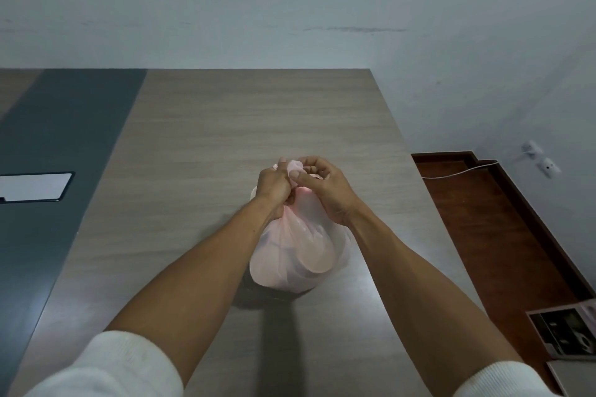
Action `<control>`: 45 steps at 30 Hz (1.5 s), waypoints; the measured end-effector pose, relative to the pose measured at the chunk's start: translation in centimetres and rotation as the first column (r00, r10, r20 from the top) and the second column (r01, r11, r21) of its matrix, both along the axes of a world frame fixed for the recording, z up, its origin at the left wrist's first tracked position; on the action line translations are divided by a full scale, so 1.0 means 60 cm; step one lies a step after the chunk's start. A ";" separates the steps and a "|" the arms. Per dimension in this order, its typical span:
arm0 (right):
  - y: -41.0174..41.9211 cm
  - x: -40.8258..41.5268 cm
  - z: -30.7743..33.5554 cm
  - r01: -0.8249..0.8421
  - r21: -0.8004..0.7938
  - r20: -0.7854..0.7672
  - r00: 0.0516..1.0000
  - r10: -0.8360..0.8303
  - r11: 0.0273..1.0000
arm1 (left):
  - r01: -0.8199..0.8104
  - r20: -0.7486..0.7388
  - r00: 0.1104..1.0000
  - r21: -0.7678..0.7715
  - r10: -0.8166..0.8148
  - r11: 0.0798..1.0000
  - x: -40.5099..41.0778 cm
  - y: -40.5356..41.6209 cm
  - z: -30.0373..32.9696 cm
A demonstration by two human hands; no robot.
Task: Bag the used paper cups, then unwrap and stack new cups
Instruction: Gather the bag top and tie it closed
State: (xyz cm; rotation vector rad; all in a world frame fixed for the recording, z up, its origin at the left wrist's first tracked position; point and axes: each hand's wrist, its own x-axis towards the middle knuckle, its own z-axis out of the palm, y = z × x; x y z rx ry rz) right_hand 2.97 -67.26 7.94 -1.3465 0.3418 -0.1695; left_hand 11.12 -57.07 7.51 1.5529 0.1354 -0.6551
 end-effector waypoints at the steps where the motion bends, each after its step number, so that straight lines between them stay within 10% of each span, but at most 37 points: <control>1: 0.002 0.000 0.000 0.026 -0.058 0.002 1.000 -0.026 0.998 | 0.006 0.011 1.000 0.007 -0.007 1.000 -0.001 -0.001 -0.003; 6: -0.009 0.011 -0.004 0.276 -0.122 -0.029 0.959 -0.281 0.953 | 0.143 0.277 0.950 0.021 -0.143 0.990 -0.026 0.008 0.004; 9: -0.017 0.022 -0.005 0.378 -0.156 -0.097 0.913 -0.395 0.912 | 0.238 0.598 0.722 0.256 -0.347 0.937 -0.050 0.021 0.004; 15: -0.024 0.030 0.009 0.368 -0.161 -0.218 0.892 -0.397 0.916 | 0.118 0.749 0.153 0.634 -0.645 0.764 -0.028 0.054 -0.029; 18: -0.022 0.021 0.020 0.287 -0.163 -0.123 0.944 -0.308 0.944 | 0.136 0.698 0.241 0.664 -0.674 0.735 -0.007 0.051 -0.014; 20: -0.022 0.008 0.021 0.138 -0.357 -0.054 0.984 -0.168 0.924 | 0.275 0.617 0.524 0.530 -0.587 0.802 0.013 0.051 0.005; 22: -0.025 -0.004 0.013 0.000 -0.633 -0.068 0.996 -0.056 0.775 | 0.370 0.388 0.811 0.240 -0.438 0.897 0.021 0.057 0.024; 24: -0.027 -0.013 0.000 -0.040 -0.828 -0.056 0.998 -0.010 0.560 | 0.358 0.247 0.892 0.125 -0.378 0.925 0.024 0.061 0.034; 29: -0.010 -0.035 -0.015 0.184 -0.975 0.190 0.981 0.038 0.122 | 0.369 0.184 0.909 0.060 -0.374 0.927 0.026 0.072 0.032; 35: -0.015 -0.030 -0.017 0.297 -0.949 0.293 0.955 0.051 -0.106 | 0.445 0.190 0.879 -0.002 -0.437 0.895 0.017 0.072 0.038; 41: -0.027 -0.046 -0.034 0.167 -0.986 0.166 0.985 -0.051 -0.003 | 0.240 0.402 0.835 0.348 -0.376 0.906 0.035 0.077 0.018; 45: -0.054 -0.082 -0.076 -0.017 -0.981 -0.059 0.975 -0.215 0.194 | -0.087 0.504 0.763 0.700 -0.404 0.709 0.060 0.112 -0.014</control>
